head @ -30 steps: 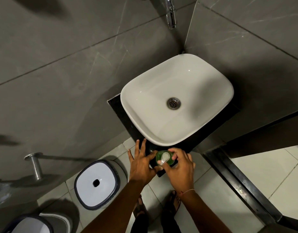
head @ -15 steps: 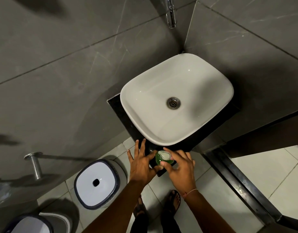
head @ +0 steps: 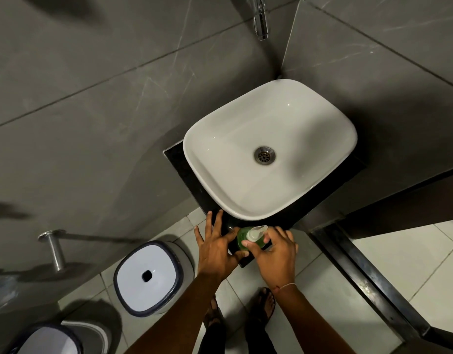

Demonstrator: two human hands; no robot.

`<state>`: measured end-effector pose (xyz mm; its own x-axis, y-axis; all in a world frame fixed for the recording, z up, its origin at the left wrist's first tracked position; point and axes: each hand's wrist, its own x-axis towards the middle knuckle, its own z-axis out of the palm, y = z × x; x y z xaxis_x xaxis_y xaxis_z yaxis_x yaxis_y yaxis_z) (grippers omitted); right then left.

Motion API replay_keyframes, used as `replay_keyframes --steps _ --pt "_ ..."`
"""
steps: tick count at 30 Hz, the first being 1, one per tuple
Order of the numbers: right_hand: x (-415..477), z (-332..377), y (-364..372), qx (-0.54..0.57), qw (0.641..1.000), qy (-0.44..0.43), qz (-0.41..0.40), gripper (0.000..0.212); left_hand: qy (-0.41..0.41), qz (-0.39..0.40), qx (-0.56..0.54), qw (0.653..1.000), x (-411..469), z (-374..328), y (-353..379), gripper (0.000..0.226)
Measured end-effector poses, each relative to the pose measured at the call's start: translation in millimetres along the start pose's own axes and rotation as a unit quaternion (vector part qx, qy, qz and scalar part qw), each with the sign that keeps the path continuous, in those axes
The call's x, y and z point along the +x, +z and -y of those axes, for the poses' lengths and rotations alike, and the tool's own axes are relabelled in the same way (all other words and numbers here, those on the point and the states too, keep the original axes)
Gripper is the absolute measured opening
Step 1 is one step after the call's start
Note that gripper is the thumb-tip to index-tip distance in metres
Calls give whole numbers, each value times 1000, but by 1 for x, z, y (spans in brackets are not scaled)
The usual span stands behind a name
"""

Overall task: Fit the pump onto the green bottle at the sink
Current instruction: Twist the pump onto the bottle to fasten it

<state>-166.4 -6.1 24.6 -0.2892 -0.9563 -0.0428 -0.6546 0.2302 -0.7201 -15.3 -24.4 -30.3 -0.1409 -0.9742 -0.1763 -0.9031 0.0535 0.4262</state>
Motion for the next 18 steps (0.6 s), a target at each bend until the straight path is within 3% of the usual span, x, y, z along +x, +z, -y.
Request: replay_keyframes --steps 2,10,18 --pt "1 5 3 1 1000 14 -2 42 -2 -3 -5 1000 1 0 0 64" --pt "0 -3 3 -9 1000 11 16 26 -2 7 8 1000 1 -1 -1 67" --pt "-2 -2 1 34 999 7 31 42 1 2 4 1000 0 0 -2 64"
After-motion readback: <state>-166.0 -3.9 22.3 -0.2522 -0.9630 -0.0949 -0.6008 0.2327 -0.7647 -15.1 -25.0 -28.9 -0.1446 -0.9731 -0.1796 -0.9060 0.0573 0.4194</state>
